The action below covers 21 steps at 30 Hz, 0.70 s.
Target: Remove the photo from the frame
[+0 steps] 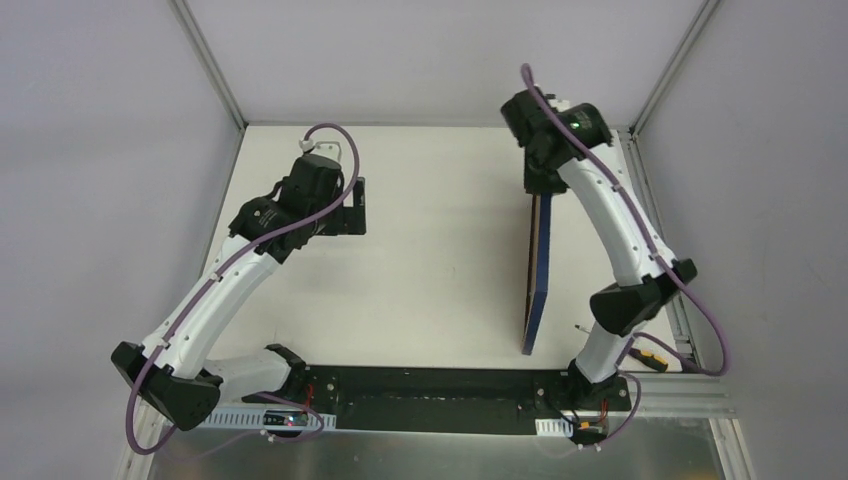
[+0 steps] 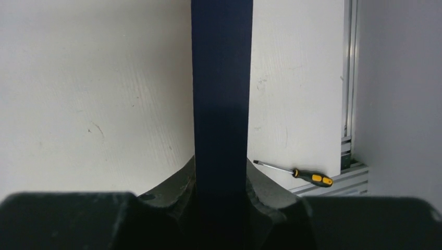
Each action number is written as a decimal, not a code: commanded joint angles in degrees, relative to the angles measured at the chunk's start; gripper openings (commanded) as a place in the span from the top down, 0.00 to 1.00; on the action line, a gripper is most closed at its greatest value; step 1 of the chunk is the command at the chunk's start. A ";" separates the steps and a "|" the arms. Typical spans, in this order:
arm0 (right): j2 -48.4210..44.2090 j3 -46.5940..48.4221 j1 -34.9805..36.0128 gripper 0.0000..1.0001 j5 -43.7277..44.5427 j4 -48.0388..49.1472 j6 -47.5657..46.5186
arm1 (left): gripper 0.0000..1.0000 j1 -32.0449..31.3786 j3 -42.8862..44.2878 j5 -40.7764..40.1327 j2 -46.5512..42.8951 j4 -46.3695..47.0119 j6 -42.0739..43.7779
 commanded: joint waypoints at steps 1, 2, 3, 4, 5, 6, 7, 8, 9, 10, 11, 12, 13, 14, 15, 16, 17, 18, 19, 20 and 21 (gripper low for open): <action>10.88 10.32 9.26 1.00 14.98 -3.94 -1.99 | 0.00 0.31 -0.81 -4.10 -2.15 -1.92 -1.01; 13.21 12.82 11.36 1.00 15.51 -4.20 -1.60 | 0.00 0.34 -0.48 -5.57 -2.25 -3.05 -1.57; 15.80 15.55 13.17 1.00 16.64 -5.10 -0.88 | 0.00 0.33 -0.06 -6.85 -2.40 -4.16 -1.95; 18.26 17.61 15.09 1.00 17.76 -5.79 0.03 | 0.00 0.35 0.42 -8.43 -2.57 -5.40 -2.34; 20.16 18.91 16.88 1.00 19.26 -6.14 0.50 | 0.00 0.35 0.83 -9.63 -2.84 -6.39 -2.50; 22.20 20.10 18.56 1.00 20.89 -6.55 1.03 | 0.00 0.35 1.23 -10.83 -3.29 -7.36 -2.65; 24.00 20.80 19.97 1.00 22.24 -6.48 1.60 | 0.00 0.35 1.48 -12.21 -3.90 -8.23 -3.01; 25.26 20.86 21.02 1.00 22.77 -5.84 1.97 | 0.00 0.35 1.54 -13.48 -4.95 -8.83 -3.39; 26.18 20.04 22.07 1.00 22.85 -4.05 2.15 | 0.00 0.35 1.43 -14.66 -6.02 -9.17 -3.49; 26.73 18.59 22.90 1.00 22.11 -1.37 1.62 | 0.00 0.35 1.32 -15.48 -7.12 -9.42 -3.62; 27.45 16.87 23.60 1.00 21.25 1.59 0.74 | 0.00 0.35 1.34 -16.09 -8.18 -9.93 -3.73; 28.17 15.52 24.59 1.00 20.97 4.39 0.01 | 0.00 0.35 1.48 -16.42 -9.11 -10.44 -3.68; 29.28 14.75 25.17 1.00 20.90 6.67 -0.69 | 0.00 0.40 1.73 -16.74 -10.05 -10.84 -3.68; 30.53 14.17 25.74 1.00 20.97 8.84 -1.50 | 0.00 0.36 2.16 -17.23 -10.89 -11.38 -3.75; 31.88 13.92 26.19 1.00 21.35 10.45 -1.87 | 0.00 0.35 2.47 -17.65 -11.84 -11.89 -3.84; 33.08 13.55 26.56 1.00 21.63 12.35 -2.40 | 0.00 0.35 2.78 -17.95 -12.83 -12.24 -3.85; 34.19 12.93 26.83 1.00 21.54 15.19 -3.04 | 0.00 0.31 2.98 -18.16 -13.72 -12.42 -3.71; 35.16 12.14 26.87 1.00 21.48 17.03 -3.47 | 0.00 0.35 3.06 -18.14 -15.01 -12.48 -3.30; 36.25 11.68 26.93 1.00 21.29 18.90 -3.88 | 0.00 0.31 3.11 -18.04 -15.80 -12.61 -2.86; 37.25 11.55 26.93 1.00 21.10 20.47 -4.22 | 0.00 0.35 3.24 -17.95 -16.39 -12.96 -2.58; 38.29 11.36 26.91 1.00 20.84 21.91 -4.69 | 0.00 0.35 3.48 -17.88 -16.99 -13.43 -2.42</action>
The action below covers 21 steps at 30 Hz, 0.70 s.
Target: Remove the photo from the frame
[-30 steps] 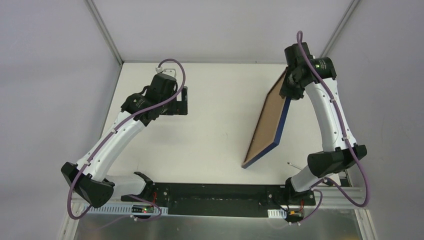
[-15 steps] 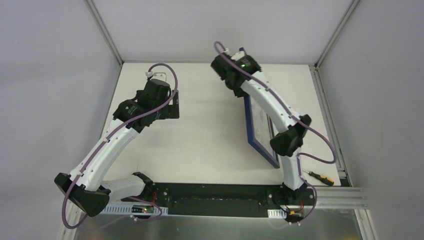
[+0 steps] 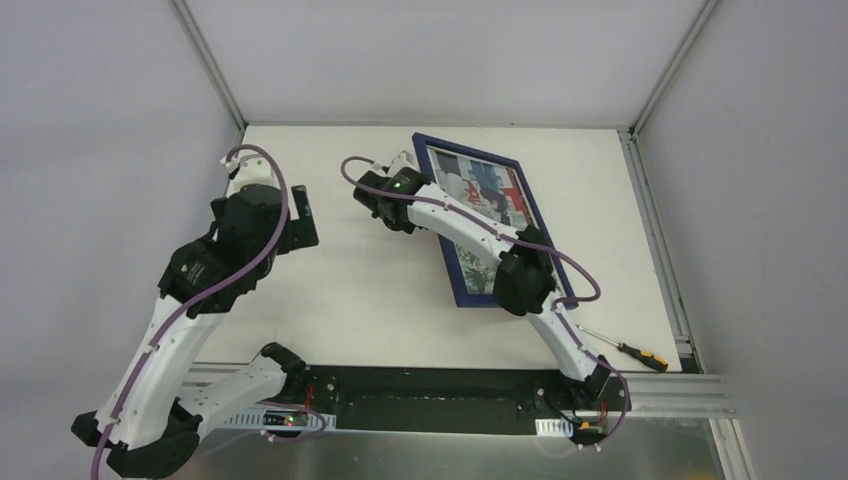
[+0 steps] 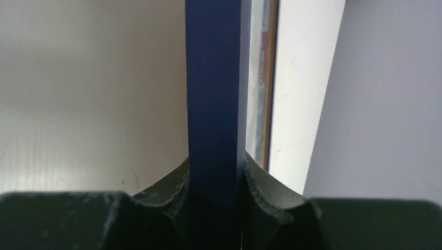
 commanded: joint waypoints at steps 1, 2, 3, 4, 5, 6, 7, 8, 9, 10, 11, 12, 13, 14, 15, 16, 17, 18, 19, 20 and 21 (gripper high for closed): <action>4.65 -0.84 -0.22 1.00 -3.70 16.65 0.15 | 0.00 0.33 2.23 -2.43 -2.83 -3.43 0.76; 5.57 -1.01 -0.21 1.00 -3.70 18.18 -0.61 | 0.00 0.33 2.49 -2.52 -3.14 -4.08 0.81; 6.47 -0.98 -0.21 1.00 -3.67 19.40 -1.27 | 0.00 0.31 2.81 -2.82 -3.46 -4.85 0.81; 7.40 -0.82 -0.28 1.00 -3.32 20.58 -1.92 | 0.00 0.33 3.17 -3.29 -3.69 -5.45 0.77; 8.17 -0.79 -0.23 1.00 -3.04 21.83 -2.81 | 0.00 0.33 3.55 -3.69 -3.90 -6.17 0.83; 9.06 -1.16 -0.24 1.00 -2.65 23.46 -3.75 | 0.00 0.33 3.92 -4.07 -3.99 -6.82 0.98; 9.51 -1.62 -0.27 1.00 -2.63 24.99 -4.75 | 0.00 0.33 4.32 -4.26 -4.00 -7.30 1.07; 9.96 -2.23 -0.38 1.00 -2.79 26.59 -5.70 | 0.00 0.29 4.66 -4.45 -4.08 -7.87 1.11; 10.56 -2.29 -0.52 1.00 -2.97 27.56 -6.64 | 0.00 0.28 4.94 -4.57 -4.08 -8.14 1.12; 11.11 -2.23 -0.57 1.00 -3.33 28.12 -7.21 | 0.00 0.33 5.14 -4.67 -4.09 -8.42 1.20; 11.60 -2.13 -0.63 1.00 -3.85 28.62 -7.45 | 0.00 0.33 5.35 -4.73 -4.08 -8.62 1.21; 12.08 -1.99 -0.65 1.00 -4.37 29.03 -7.46 | 0.00 0.27 5.46 -4.77 -4.13 -8.81 1.14; 12.42 -1.87 -0.66 1.00 -4.82 29.08 -7.49 | 0.00 0.28 5.38 -4.78 -4.17 -8.87 1.00; 12.79 -1.84 -0.66 1.00 -5.11 29.09 -7.45 | 0.00 0.33 5.32 -4.73 -4.25 -9.06 0.91; 13.08 -1.92 -0.65 1.00 -5.35 29.07 -7.48 | 0.00 0.31 5.23 -4.73 -4.26 -9.16 0.80; 13.28 -2.01 -0.68 1.00 -5.84 29.04 -7.48 | 0.00 0.29 5.09 -4.54 -4.29 -9.25 0.77; 13.41 -1.95 -0.64 1.00 -6.24 29.01 -7.36 | 0.00 0.33 4.98 -4.43 -4.29 -9.27 0.69; 13.64 -1.93 -0.64 1.00 -6.76 28.78 -7.32 | 0.00 0.33 4.83 -4.36 -4.24 -9.29 0.64; 13.77 -1.83 -0.64 0.94 -7.51 28.52 -7.39 | 0.00 0.33 4.65 -4.22 -4.15 -9.30 0.60; 13.84 -1.68 -0.68 0.79 -8.27 28.13 -7.46 | 0.00 0.30 4.56 -3.94 -3.99 -9.29 0.53; 13.75 -1.49 -0.75 0.60 -9.04 27.62 -7.56 | 0.00 0.33 4.44 -3.64 -3.87 -9.22 0.43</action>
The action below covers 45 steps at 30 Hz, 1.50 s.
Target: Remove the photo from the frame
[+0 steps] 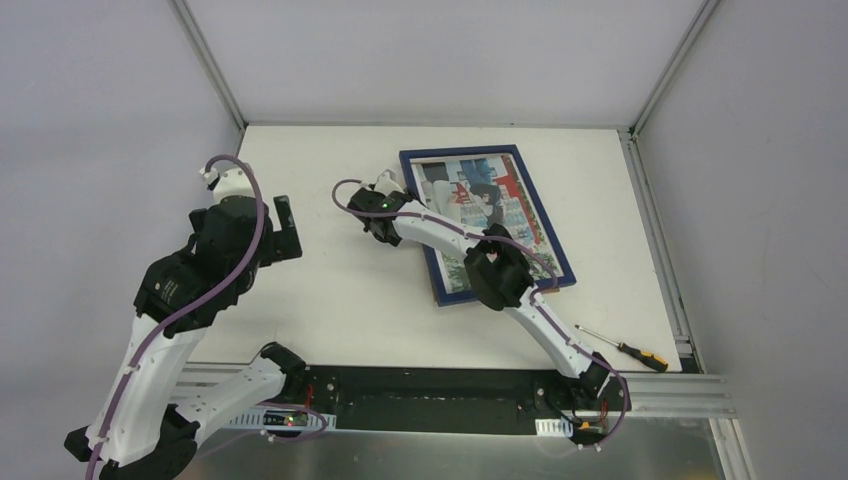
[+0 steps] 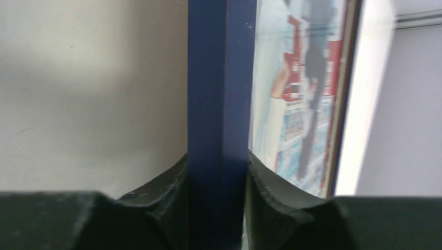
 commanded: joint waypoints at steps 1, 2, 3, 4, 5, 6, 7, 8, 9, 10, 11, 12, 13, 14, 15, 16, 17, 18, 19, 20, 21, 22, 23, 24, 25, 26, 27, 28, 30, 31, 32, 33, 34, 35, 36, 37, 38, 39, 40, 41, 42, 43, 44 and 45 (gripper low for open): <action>-0.30 1.47 -0.05 0.38 -10.74 2.31 0.94 | 0.00 0.33 0.75 -0.75 0.33 -1.19 0.23; -0.67 1.50 -0.09 0.22 -11.18 1.71 0.97 | 0.00 0.32 0.74 -0.35 0.59 -1.26 0.07; -1.30 1.81 -0.10 0.12 -11.85 0.59 1.04 | 0.00 0.33 0.74 -0.16 0.79 -1.27 -0.18; -2.04 2.16 -0.10 0.05 -13.23 -0.65 1.43 | 0.00 0.33 0.76 -0.05 0.92 -1.24 -0.58; -3.32 2.18 -0.11 0.02 -14.44 -1.65 1.63 | 0.00 0.33 0.75 0.04 1.04 -1.12 -1.04; -5.49 1.84 -0.09 0.01 -16.79 -2.44 1.71 | 0.00 0.32 0.74 0.11 1.15 -1.18 -1.46; -7.36 1.29 -0.23 0.01 -19.35 -3.08 1.87 | 0.00 0.29 0.74 0.17 1.44 -1.16 -2.10; -9.62 0.61 -0.43 0.01 -21.80 -3.75 2.45 | 0.00 0.30 0.73 0.34 1.61 -1.17 -2.61; -11.94 0.09 -0.57 0.01 -23.49 -4.64 3.49 | 0.00 0.33 0.81 0.50 1.94 -1.11 -3.24; -14.32 -0.73 -0.72 0.01 -25.27 -5.46 4.74 | 0.00 0.33 0.75 0.67 2.28 -0.87 -3.94; -17.20 -1.80 -0.85 0.01 -27.51 -6.14 5.80 | 0.00 0.29 0.67 1.14 2.70 -0.66 -4.67; -20.22 -3.55 -0.87 0.01 -29.36 -6.30 6.29 | 0.00 0.33 0.59 1.70 3.35 -0.31 -5.42; -23.62 -6.60 -0.86 0.01 -31.13 -6.37 6.70 | 0.00 0.33 0.50 2.73 4.03 0.09 -6.24; -27.19 -9.29 -0.95 0.01 -32.05 -6.48 7.38 | 0.01 0.33 0.36 4.02 4.91 0.50 -7.25; -30.51 -12.02 -1.07 0.01 -33.06 -6.60 8.24 | 0.01 0.33 0.14 5.51 5.83 1.22 -8.36; -34.14 -15.32 -1.35 0.01 -34.28 -6.77 9.14 | 0.01 0.29 -0.30 7.83 6.85 2.42 -9.19; -37.51 -18.65 -1.68 0.01 -35.16 -6.80 10.20 | 0.01 0.33 -0.84 10.68 8.04 3.86 -10.08; -41.30 -22.73 -2.03 0.01 -35.42 -6.61 11.69 | 0.00 0.33 -1.31 13.39 9.33 5.40 -11.48; -45.02 -26.93 -2.60 0.01 -35.47 -6.58 13.97 | 0.00 0.28 -1.74 16.70 11.47 6.54 -13.31; -48.63 -30.83 -3.33 0.01 -35.87 -6.58 16.04 | 0.01 0.32 -2.06 18.10 13.40 7.67 -15.61; -52.56 -35.40 -4.31 0.01 -36.59 -6.41 18.04 | 0.01 0.33 -2.19 20.63 15.50 8.73 -17.35; -56.53 -40.01 -5.17 0.01 -37.08 -6.01 19.81 | 0.00 0.30 -2.24 23.07 17.59 9.74 -18.90; -60.40 -44.48 -6.07 0.01 -37.59 -5.55 21.65 | 0.00 0.33 -2.23 26.71 19.70 10.92 -20.23; -64.51 -48.75 -6.92 0.01 -37.82 -5.30 23.22 | 0.00 0.31 -2.41 29.26 21.76 12.11 -21.79; -69.60 -52.61 -7.82 0.01 -37.97 -5.22 25.03 | 0.00 0.26 -2.79 31.51 23.84 13.99 -23.08; -73.17 -56.30 -8.99 0.01 -38.49 -5.55 26.72 | 0.04 0.25 -3.55 33.85 25.87 17.00 -24.21; -76.61 -59.40 -10.22 0.01 -39.27 -5.97 28.29 | 0.06 0.20 -4.29 36.05 27.81 19.22 -25.35; -79.89 -62.37 -11.30 0.01 -40.29 -6.56 29.71 | 0.09 -0.07 -5.00 38.36 29.90 21.84 -26.46; -85.75 -66.80 -12.86 0.01 -41.90 -8.07 32.05 | 0.14 -1.43 -5.70 40.07 34.12 26.17 -27.84; -88.49 -68.47 -13.38 0.01 -42.12 -9.28 32.99 | 0.15 -2.34 -5.59 40.04 36.33 28.07 -28.16; -90.92 -69.65 -13.58 0.01 -42.18 -10.44 33.86 | 0.16 -3.44 -5.21 39.78 38.94 29.45 -28.55; -92.86 -70.68 -13.71 0.01 -42.31 -11.49 34.57 | 0.17 -4.63 -4.21 39.24 41.72 30.38 -28.60; -94.90 -71.49 -13.75 0.01 -42.41 -12.59 34.91 | 0.18 -5.80 -2.91 38.34 44.34 30.66 -28.55; -96.45 -71.68 -13.80 0.01 -42.35 -13.61 35.36 | 0.19 -7.08 -1.17 37.23 47.19 30.77 -28.56; -98.01 -71.70 -13.81 0.01 -42.19 -15.11 35.64 | 0.21 -8.12 1.05 36.21 49.75 30.80 -28.69; -99.49 -71.62 -13.80 0.01 -41.88 -16.06 35.86 | 0.23 -9.18 2.64 35.66 52.50 30.79 -29.01; -100.78 -71.53 -13.85 0.01 -41.76 -16.81 35.91 | 0.25 -10.34 3.88 33.24 55.74 30.72 -29.54; -102.07 -71.30 -13.87 0.01 -41.65 -17.58 35.87 | 0.26 -10.84 4.77 32.16 57.50 30.72 -30.50; -103.26 -71.04 -13.83 0.01 -41.47 -18.28 35.86 | 0.26 -11.22 5.28 30.90 59.12 30.72 -31.83; -104.41 -70.64 -13.85 0.01 -41.19 -19.03 35.77 | 0.26 -11.57 5.54 29.57 60.26 30.72 -33.26; -105.27 -70.11 -13.85 0.01 -40.68 -19.90 35.84 | 0.25 -11.79 5.51 28.42 61.01 30.72 -34.97; -105.93 -69.46 -13.80 0.01 -39.95 -20.88 36.24 | 0.25 -11.98 5.43 27.38 61.66 30.67 -36.84; -106.68 -69.06 -13.86 0.01 -39.77 -21.49 36.31 | 0.25 -12.22 5.25 26.42 62.00 30.70 -37.97; -107.38 -68.72 -13.85 0.01 -39.74 -21.82 36.31 | 0.25 -12.53 4.92 25.57 62.20 30.71 -38.80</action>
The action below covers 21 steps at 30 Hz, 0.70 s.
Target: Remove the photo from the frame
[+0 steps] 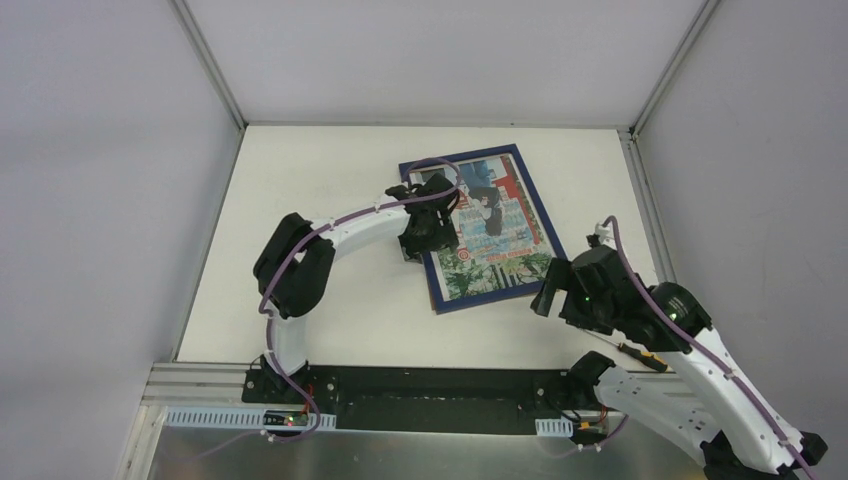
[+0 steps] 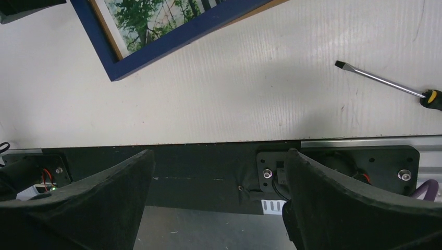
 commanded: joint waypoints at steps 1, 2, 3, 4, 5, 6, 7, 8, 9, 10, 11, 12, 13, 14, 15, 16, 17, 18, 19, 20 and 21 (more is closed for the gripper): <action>-2.72 2.99 -0.29 0.01 1.44 -4.88 1.61 | 0.25 -0.67 1.47 -7.26 -0.02 -0.42 -7.03; -3.40 3.23 -0.27 0.01 1.44 -5.17 1.49 | 0.25 -0.99 1.28 -8.06 0.14 -0.37 -7.35; -4.18 3.46 -0.29 0.01 1.44 -5.38 1.42 | 0.25 -1.25 1.18 -8.36 0.45 -0.43 -7.56; -4.70 3.53 -0.30 0.01 1.61 -5.47 1.14 | 0.26 -1.44 1.04 -8.39 0.87 -0.38 -7.84; -5.18 3.48 -0.30 0.01 2.27 -5.67 1.11 | 0.28 -1.48 0.82 -8.24 1.37 -0.37 -8.23; -5.59 3.53 -0.29 0.01 2.95 -5.94 0.93 | 0.30 -1.53 0.62 -8.10 1.84 -0.37 -8.68; -5.92 3.65 -0.30 0.01 3.35 -6.16 0.43 | 0.33 -1.51 0.24 -8.16 2.27 -0.37 -9.21; -6.24 3.83 -0.30 0.01 3.49 -6.31 -0.11 | 0.36 -1.45 -0.01 -8.33 2.59 -0.30 -9.69; -6.45 4.11 -0.24 0.01 3.68 -6.62 -0.64 | 0.40 -1.49 -0.25 -8.60 2.86 -0.28 -9.99; -6.70 4.40 -0.29 0.03 3.94 -6.86 -1.09 | 0.44 -1.49 -0.45 -8.89 3.05 -0.17 -10.24; -6.87 4.62 -0.26 0.04 3.99 -6.97 -1.63 | 0.47 -1.45 -0.65 -9.06 3.18 0.10 -10.27; -6.94 4.72 -0.28 0.05 4.06 -7.11 -2.20 | 0.50 -1.55 -0.64 -9.14 3.31 0.56 -9.88; -7.14 4.70 -0.30 0.06 4.13 -7.19 -2.37 | 0.53 -1.54 -0.48 -9.24 3.52 0.67 -9.22; -7.31 4.53 -0.30 0.07 4.31 -7.23 -2.63 | 0.56 -1.53 -0.27 -9.30 3.74 0.69 -8.83; -7.45 4.34 -0.30 0.08 4.20 -7.13 -2.80 | 0.57 -1.49 -0.28 -9.37 3.81 0.69 -8.77; -7.55 4.13 -0.23 0.09 4.01 -7.02 -2.89 | 0.58 -1.53 -0.63 -9.32 3.94 0.69 -8.96; -7.56 4.06 -0.25 0.09 3.88 -6.95 -2.85 | 0.59 -1.51 -0.95 -9.12 3.96 0.65 -9.15; -7.47 4.11 -0.25 0.09 3.69 -6.87 -2.89 | 0.59 -1.49 -1.27 -8.90 4.06 0.68 -9.24; -7.44 4.16 -0.24 0.10 3.58 -6.83 -2.83 | 0.60 -1.57 -1.50 -8.72 4.20 0.69 -9.28; -7.36 4.23 -0.23 0.10 3.56 -6.79 -2.84 | 0.62 -1.52 -1.75 -8.59 4.33 0.69 -9.22; -7.30 4.25 -0.22 0.12 3.52 -6.77 -2.84 | 0.64 -1.52 -1.90 -8.40 4.49 0.69 -9.11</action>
